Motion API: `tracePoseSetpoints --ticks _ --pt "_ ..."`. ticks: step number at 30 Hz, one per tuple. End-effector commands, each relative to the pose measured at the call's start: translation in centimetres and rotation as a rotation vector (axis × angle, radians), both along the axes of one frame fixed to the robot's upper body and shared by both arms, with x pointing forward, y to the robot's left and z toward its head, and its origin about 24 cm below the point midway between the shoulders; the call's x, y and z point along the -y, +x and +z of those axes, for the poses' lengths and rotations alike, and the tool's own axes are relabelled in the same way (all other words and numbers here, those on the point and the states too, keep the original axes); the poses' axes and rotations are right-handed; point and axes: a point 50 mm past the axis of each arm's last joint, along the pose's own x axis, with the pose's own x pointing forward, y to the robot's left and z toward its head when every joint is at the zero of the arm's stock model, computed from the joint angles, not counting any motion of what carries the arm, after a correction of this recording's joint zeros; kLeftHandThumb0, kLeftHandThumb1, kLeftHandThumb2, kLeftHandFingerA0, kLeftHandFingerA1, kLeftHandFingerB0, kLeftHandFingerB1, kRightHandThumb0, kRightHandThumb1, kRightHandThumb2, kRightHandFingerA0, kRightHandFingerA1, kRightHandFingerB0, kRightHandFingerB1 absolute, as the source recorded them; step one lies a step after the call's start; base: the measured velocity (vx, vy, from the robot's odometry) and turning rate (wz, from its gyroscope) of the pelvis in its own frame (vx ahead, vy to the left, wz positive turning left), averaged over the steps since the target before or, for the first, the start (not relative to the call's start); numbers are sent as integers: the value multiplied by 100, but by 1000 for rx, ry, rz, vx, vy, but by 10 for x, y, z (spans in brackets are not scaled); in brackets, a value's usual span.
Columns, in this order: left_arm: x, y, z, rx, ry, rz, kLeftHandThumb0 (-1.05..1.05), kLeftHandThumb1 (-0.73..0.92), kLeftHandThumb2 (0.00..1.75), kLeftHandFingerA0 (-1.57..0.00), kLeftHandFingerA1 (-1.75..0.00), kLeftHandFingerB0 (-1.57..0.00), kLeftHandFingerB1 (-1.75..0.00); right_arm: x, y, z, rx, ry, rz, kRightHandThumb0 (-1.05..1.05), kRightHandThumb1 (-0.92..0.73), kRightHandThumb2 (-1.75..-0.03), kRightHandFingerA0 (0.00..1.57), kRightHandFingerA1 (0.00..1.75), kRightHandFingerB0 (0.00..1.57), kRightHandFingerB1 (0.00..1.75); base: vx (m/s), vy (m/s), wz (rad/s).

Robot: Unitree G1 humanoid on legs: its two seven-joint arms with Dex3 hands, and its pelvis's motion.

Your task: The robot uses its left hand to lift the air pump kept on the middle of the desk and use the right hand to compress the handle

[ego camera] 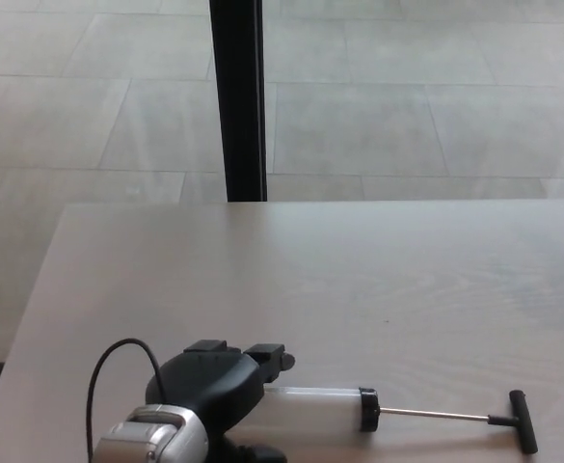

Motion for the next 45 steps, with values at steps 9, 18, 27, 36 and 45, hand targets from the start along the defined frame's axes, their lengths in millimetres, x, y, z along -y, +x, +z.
tracePoseSetpoints --ticks 9,18,27,36,45 --pt "43 2 3 153 -117 -14 -67 74 62 -12 -51 -17 -38 -2 5 9 28 0 -29 -63 -68 -108 29 58 39 54 0 0 0" --pt "48 -1 3 191 9 -90 -59 68 60 -12 -52 -21 -40 0 4 9 38 -4 -13 -66 -67 -105 27 59 38 54 0 0 0" --pt "14 -5 -4 185 197 -23 -55 50 76 -4 -54 -19 -46 8 -3 3 5 -31 -40 -63 -82 -65 32 50 43 36 0 0 0" --pt "-5 -11 -8 159 246 34 -55 60 60 -2 -43 -21 -34 13 -7 -1 -18 -39 -49 -66 -81 -65 31 48 41 36 0 0 0" --pt "15 -10 -8 157 79 -6 -57 54 79 -16 -60 -15 -40 11 -4 5 6 -43 -47 -66 -81 -65 33 49 43 36 0 0 0"
